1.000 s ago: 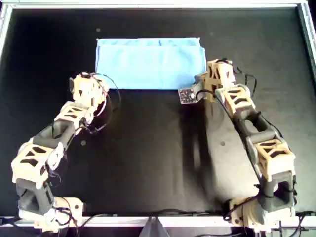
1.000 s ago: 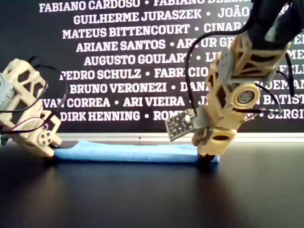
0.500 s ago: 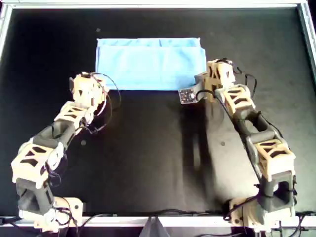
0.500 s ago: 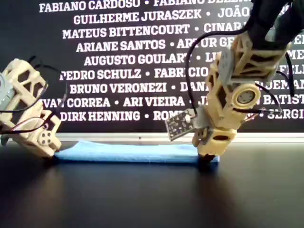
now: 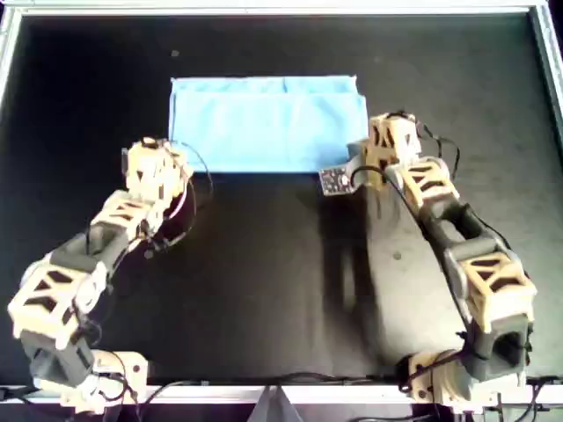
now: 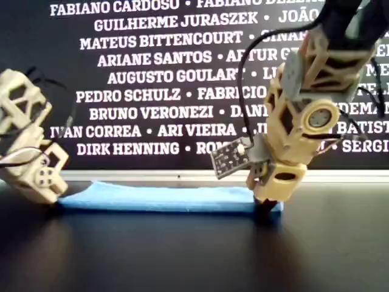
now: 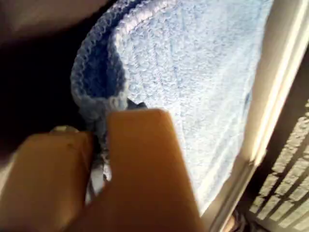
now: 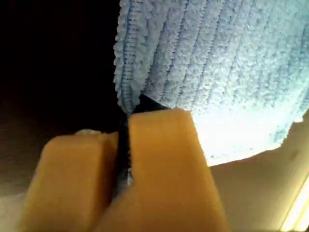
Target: Fold a cloth
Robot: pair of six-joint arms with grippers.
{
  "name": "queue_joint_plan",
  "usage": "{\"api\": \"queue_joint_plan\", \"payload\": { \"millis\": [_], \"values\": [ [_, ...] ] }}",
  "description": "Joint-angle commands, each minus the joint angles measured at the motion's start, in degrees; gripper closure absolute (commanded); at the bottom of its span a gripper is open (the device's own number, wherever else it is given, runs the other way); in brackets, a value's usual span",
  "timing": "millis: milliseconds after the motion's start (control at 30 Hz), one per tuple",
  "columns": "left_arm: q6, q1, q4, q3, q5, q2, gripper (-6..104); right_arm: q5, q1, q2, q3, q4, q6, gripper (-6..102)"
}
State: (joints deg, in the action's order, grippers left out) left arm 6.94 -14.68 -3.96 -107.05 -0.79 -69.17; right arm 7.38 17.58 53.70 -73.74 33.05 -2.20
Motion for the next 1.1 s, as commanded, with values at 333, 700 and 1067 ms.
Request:
{"api": "queue_joint_plan", "payload": {
  "millis": [333, 700, 1067],
  "values": [
    [0.4, -9.1, 0.8, -18.8, 0.5, -24.1, 98, 0.0, 0.4, 23.6, -19.1, 1.1, -0.35, 97],
    [0.4, -9.1, 0.8, -27.5, 0.7, -29.3, 98, 0.0, 0.4, 31.9, -30.9, 1.1, -0.26, 97],
    [0.4, -9.1, 0.8, -30.8, 0.6, -29.3, 97, 0.0, 0.4, 33.9, -36.9, 1.1, -0.26, 97]
  ]
}}
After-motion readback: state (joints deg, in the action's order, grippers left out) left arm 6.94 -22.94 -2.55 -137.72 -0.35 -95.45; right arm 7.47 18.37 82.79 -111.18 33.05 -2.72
